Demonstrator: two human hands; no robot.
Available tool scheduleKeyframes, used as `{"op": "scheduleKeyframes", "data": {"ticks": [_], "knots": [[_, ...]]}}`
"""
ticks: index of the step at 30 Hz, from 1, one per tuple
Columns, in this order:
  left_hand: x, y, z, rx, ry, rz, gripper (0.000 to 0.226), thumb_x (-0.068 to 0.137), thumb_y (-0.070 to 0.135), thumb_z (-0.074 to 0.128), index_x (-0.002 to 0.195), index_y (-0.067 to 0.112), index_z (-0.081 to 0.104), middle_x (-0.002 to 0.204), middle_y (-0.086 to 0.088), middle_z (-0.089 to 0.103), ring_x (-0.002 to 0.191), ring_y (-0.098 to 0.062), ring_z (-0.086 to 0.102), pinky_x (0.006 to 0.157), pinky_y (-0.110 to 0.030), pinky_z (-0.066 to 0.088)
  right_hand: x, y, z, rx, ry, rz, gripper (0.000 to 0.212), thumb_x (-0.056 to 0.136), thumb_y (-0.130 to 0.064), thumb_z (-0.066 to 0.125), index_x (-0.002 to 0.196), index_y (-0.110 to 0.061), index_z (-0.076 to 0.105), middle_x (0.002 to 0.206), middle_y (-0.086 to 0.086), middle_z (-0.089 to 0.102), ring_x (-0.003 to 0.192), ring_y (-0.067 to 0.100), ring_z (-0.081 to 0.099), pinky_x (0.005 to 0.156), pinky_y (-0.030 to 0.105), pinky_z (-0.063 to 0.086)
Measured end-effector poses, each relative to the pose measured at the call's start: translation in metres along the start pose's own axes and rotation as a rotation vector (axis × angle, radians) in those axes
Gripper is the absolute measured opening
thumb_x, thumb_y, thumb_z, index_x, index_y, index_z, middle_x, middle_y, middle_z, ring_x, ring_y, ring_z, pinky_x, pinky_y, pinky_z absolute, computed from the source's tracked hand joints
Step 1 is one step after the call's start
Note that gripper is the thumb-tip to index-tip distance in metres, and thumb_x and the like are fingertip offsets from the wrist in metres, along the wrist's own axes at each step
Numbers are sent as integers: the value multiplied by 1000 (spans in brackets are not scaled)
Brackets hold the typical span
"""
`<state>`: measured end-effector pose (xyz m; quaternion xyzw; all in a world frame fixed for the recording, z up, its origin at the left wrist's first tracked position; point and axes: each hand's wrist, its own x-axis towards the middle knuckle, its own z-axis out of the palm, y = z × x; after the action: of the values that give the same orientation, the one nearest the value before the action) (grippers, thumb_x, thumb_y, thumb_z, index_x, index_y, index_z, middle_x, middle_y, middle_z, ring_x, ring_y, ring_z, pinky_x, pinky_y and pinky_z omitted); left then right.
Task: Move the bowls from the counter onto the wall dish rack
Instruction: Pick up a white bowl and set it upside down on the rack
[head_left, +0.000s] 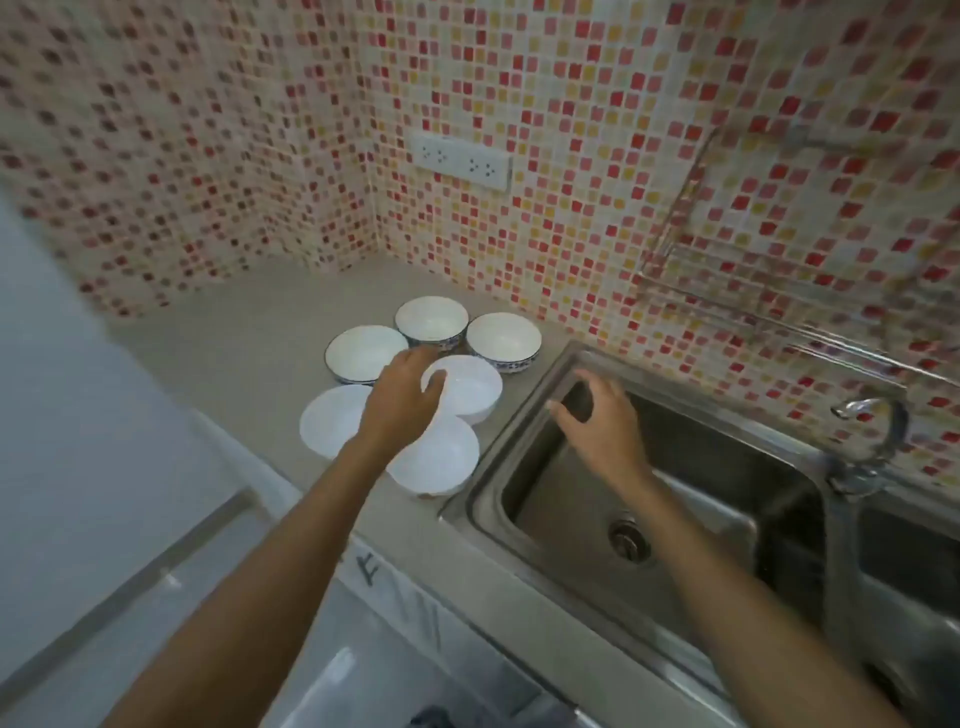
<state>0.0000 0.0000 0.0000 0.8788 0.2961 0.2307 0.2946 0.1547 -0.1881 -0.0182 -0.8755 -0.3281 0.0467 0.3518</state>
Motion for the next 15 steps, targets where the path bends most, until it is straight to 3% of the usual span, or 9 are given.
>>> {"op": "scheduleKeyframes", "data": {"ticks": [3,7,12,15], "knots": [[-12,-34,3,41,-34,-135,36,96,12,48,131,4,50,134,-17,54,122,-33,49,101,-38,37,0,-12,41,29,-102,40,64,86,-46,65,140,-17,45,144,10,45,130,27,44,105,42,40],[-21,-78,17,96,-108,-286,37,96,20,49,129,3,51,130,-20,54,116,-36,53,100,-42,39,-5,-20,87,62,-200,90,62,86,-37,69,138,-12,47,140,14,48,128,30,44,104,40,37],[-27,-99,33,147,-136,-334,30,95,18,49,124,9,52,122,-16,53,104,-35,59,87,-45,49,-5,-21,127,109,-242,173,62,83,-33,72,135,-7,49,137,15,53,127,31,47,104,38,37],[-28,-110,41,193,-170,-324,34,95,16,48,129,10,49,124,-15,51,103,-35,61,86,-44,50,-3,-17,144,110,-266,229,57,80,-35,73,127,-9,53,125,14,60,117,32,54,97,41,45]]}}
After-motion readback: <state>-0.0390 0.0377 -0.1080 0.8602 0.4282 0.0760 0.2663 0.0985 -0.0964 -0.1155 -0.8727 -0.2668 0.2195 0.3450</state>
